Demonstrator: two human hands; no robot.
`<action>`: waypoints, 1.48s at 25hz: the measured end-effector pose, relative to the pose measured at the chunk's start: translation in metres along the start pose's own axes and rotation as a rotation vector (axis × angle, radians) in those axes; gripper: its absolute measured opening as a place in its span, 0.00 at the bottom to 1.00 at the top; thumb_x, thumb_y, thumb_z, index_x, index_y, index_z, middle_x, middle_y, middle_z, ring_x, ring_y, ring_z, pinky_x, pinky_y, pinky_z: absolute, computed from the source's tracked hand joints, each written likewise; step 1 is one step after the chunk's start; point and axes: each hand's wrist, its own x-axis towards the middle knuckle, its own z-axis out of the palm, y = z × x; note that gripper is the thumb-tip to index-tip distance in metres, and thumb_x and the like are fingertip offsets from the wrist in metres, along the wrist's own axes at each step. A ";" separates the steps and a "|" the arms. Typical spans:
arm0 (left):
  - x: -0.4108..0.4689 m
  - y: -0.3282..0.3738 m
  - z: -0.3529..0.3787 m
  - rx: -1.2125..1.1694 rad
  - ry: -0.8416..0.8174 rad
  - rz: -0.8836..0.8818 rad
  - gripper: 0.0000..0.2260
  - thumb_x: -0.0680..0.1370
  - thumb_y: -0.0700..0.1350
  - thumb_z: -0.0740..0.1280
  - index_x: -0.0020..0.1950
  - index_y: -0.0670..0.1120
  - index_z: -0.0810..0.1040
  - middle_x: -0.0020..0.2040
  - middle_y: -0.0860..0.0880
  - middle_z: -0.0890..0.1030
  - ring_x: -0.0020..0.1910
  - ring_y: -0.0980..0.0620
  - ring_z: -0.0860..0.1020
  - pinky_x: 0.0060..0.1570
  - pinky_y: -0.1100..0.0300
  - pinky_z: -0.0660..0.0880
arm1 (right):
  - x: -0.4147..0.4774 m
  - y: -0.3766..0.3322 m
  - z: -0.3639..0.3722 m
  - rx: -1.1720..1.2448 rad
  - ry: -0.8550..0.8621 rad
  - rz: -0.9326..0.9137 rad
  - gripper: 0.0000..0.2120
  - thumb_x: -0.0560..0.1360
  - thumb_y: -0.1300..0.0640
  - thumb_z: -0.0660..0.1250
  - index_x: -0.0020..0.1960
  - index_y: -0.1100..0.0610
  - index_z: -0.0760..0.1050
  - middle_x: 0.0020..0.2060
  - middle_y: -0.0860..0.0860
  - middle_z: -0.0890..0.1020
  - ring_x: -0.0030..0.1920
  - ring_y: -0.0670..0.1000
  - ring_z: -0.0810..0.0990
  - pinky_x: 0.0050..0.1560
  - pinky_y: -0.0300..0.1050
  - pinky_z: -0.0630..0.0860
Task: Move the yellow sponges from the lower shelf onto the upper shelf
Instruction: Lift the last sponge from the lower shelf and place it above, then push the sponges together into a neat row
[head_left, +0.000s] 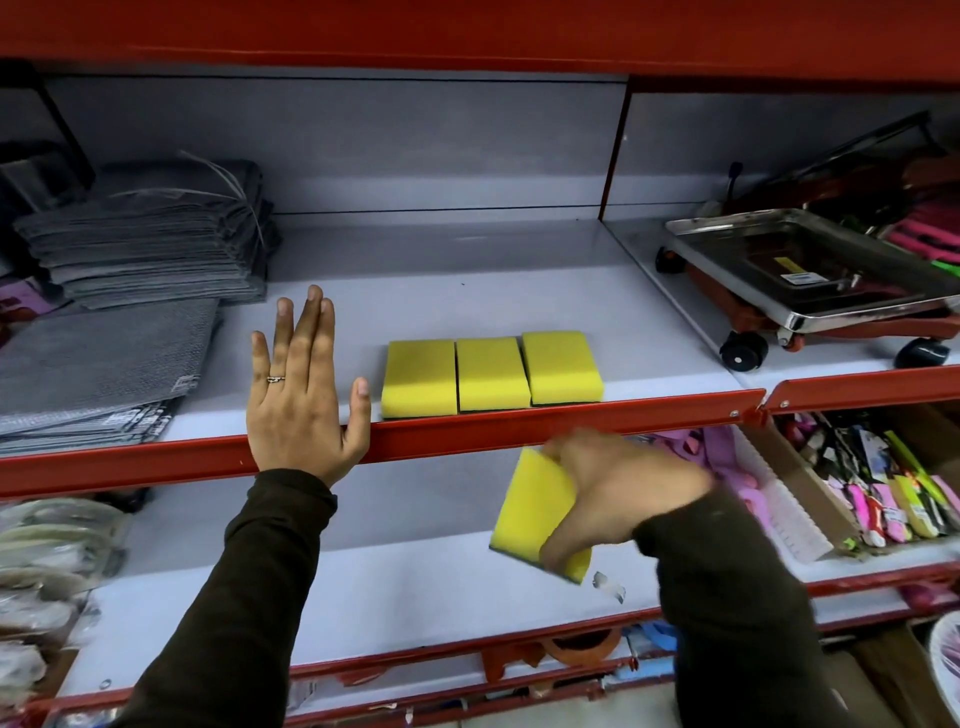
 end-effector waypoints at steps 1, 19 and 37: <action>0.000 0.000 0.000 -0.002 -0.002 0.000 0.33 0.79 0.53 0.54 0.82 0.42 0.50 0.83 0.46 0.54 0.83 0.46 0.50 0.82 0.49 0.42 | -0.019 -0.003 -0.019 -0.008 0.109 -0.006 0.38 0.56 0.44 0.78 0.64 0.51 0.71 0.58 0.49 0.77 0.57 0.53 0.79 0.56 0.53 0.80; 0.001 0.001 -0.006 -0.023 -0.077 0.002 0.32 0.80 0.54 0.53 0.81 0.41 0.55 0.82 0.45 0.58 0.82 0.45 0.52 0.82 0.47 0.43 | 0.074 0.078 -0.071 0.125 0.362 0.138 0.47 0.71 0.67 0.65 0.81 0.53 0.42 0.81 0.54 0.52 0.80 0.55 0.54 0.77 0.47 0.60; -0.027 0.038 -0.044 -0.338 -0.507 0.002 0.33 0.81 0.58 0.39 0.75 0.45 0.71 0.76 0.49 0.72 0.77 0.54 0.65 0.80 0.58 0.48 | 0.057 -0.009 0.031 0.086 0.585 -0.310 0.29 0.76 0.63 0.57 0.77 0.55 0.60 0.78 0.48 0.62 0.80 0.47 0.55 0.80 0.55 0.41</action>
